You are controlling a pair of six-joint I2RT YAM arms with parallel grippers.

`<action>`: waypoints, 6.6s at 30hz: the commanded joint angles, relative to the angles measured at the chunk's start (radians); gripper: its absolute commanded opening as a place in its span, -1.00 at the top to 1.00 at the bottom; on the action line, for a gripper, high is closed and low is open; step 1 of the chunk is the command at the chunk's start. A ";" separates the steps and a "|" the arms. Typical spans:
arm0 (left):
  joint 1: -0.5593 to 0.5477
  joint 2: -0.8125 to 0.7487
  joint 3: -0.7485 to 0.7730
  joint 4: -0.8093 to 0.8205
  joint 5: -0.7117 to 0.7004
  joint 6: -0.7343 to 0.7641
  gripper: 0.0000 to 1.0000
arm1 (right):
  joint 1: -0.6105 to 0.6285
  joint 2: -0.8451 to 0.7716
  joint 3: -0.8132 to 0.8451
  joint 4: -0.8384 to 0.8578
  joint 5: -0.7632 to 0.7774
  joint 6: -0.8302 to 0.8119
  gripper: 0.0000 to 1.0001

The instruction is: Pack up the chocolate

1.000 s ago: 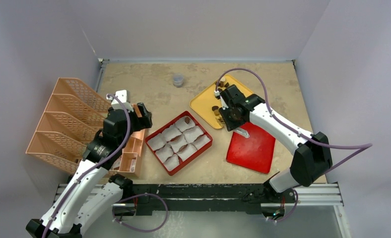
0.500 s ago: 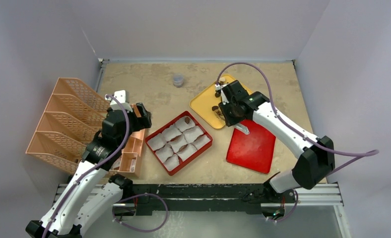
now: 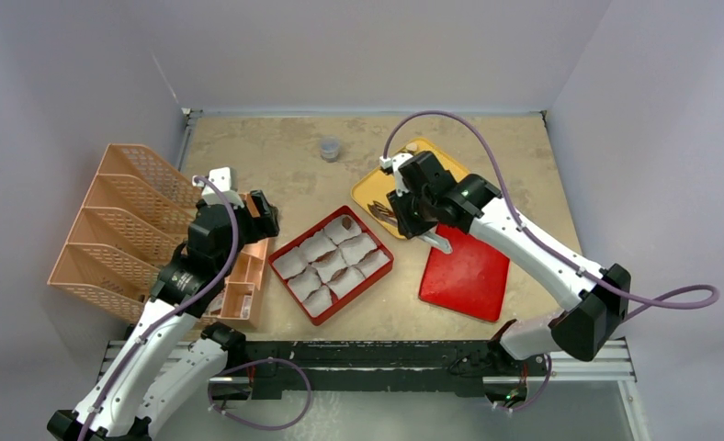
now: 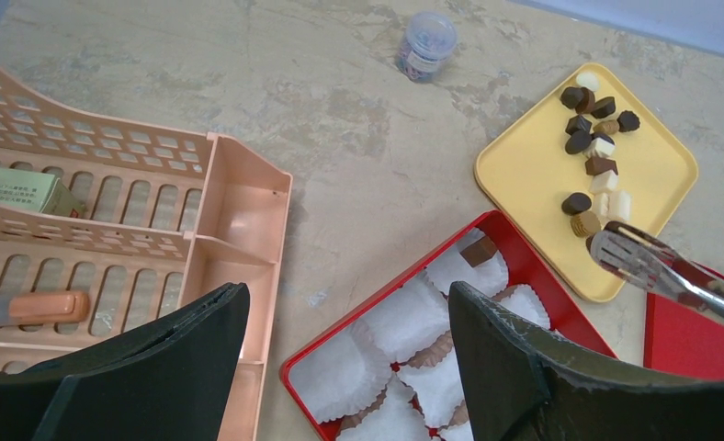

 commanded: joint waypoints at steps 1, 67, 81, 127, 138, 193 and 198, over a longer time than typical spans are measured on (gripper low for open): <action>0.004 -0.013 0.021 0.028 -0.020 0.019 -0.58 | 0.058 0.004 0.052 0.001 -0.025 0.042 0.74; 0.004 -0.035 0.018 0.025 -0.026 0.013 -0.57 | 0.160 0.126 0.223 -0.063 0.127 0.026 0.27; 0.004 -0.029 0.018 0.031 -0.020 0.016 -0.57 | -0.099 0.127 0.117 0.002 0.199 -0.018 0.28; 0.004 -0.005 0.016 0.035 -0.011 0.015 -0.57 | -0.268 0.201 -0.041 0.153 0.094 0.042 0.11; 0.004 -0.007 0.016 0.034 -0.013 0.015 -0.57 | -0.270 0.150 -0.056 0.099 0.116 0.055 0.20; 0.004 -0.009 0.019 0.032 -0.006 0.014 -0.56 | -0.269 0.061 -0.107 0.103 0.058 0.052 0.68; 0.004 -0.049 0.009 0.044 -0.039 0.006 -0.56 | -0.266 0.011 -0.132 0.126 0.010 0.047 0.73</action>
